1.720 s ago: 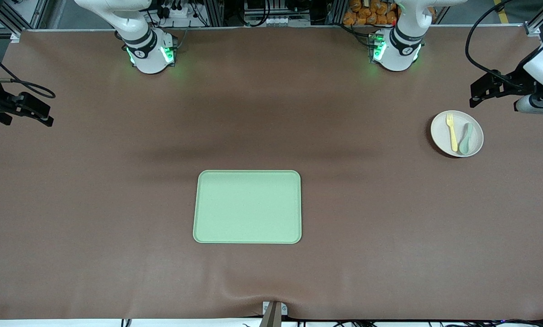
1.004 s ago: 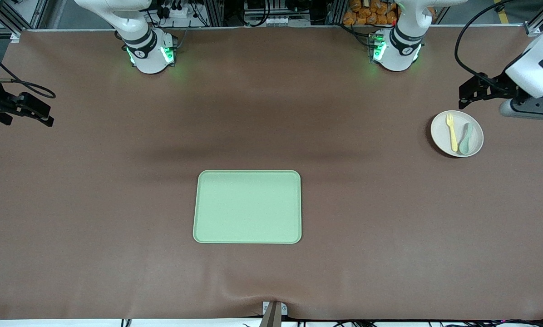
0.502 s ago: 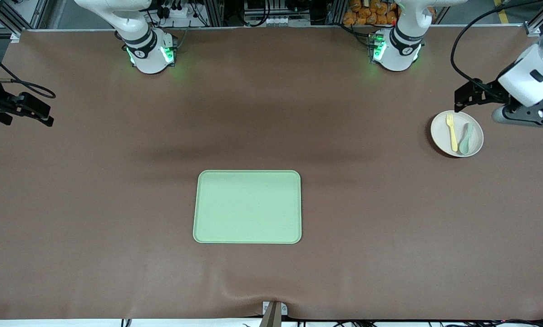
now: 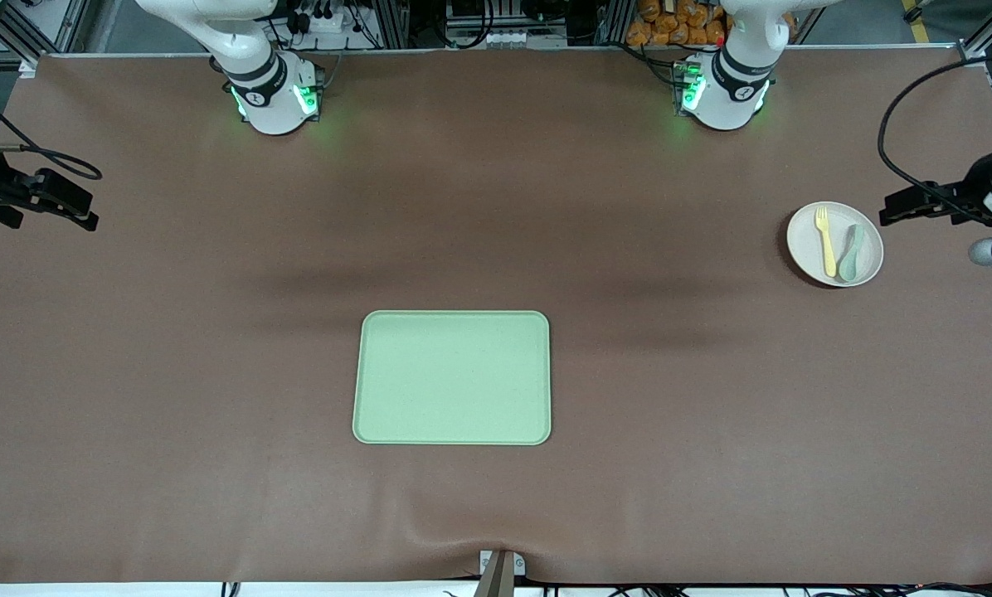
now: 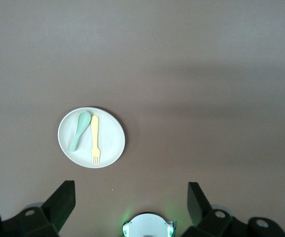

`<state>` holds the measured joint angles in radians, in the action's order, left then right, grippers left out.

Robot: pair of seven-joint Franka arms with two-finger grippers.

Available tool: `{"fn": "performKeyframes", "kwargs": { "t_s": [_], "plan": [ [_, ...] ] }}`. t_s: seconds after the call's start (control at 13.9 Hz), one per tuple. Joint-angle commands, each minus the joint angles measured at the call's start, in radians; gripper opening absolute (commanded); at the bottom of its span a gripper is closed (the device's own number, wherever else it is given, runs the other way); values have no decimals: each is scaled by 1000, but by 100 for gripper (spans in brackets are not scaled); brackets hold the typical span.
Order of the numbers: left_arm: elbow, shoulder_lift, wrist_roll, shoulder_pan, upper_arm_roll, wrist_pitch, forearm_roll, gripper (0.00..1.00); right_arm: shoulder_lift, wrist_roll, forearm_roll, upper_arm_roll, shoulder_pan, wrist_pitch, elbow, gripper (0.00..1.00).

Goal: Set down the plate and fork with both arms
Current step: 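Move the left gripper toward the white plate, then lower the left gripper onto the plate rim and close it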

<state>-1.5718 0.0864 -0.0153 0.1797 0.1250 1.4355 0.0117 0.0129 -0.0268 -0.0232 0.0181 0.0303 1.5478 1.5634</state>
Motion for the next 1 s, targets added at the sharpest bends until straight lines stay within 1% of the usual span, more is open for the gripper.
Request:
{"fn": "performKeyframes", "kwargs": {
  "t_s": [0.0,0.22,0.43,0.5,0.65,0.79,0.86,0.93],
  "plan": [
    [-46,44,-2,32,9,-9,7,100,1,11,-17,3,3,-6,0,100],
    [-114,94,-5,52,10,0,99,100,1,11,-17,3,5,-6,1,100],
    [-172,153,-11,107,12,54,113,100,1,11,-17,3,5,-6,3,100],
    [-204,156,-27,119,10,86,116,100,1,11,-17,3,5,-8,3,100],
    [-275,161,-98,182,10,175,129,100,1,11,-17,3,5,-8,3,100],
    [-341,167,-225,266,10,290,137,100,1,11,-17,3,7,-9,3,100],
    [-370,176,-297,317,12,351,160,100,-1,11,-17,3,7,-9,3,100],
    [-381,200,-357,355,10,394,180,100,-1,11,-17,3,7,-9,3,100]
  ]
}}
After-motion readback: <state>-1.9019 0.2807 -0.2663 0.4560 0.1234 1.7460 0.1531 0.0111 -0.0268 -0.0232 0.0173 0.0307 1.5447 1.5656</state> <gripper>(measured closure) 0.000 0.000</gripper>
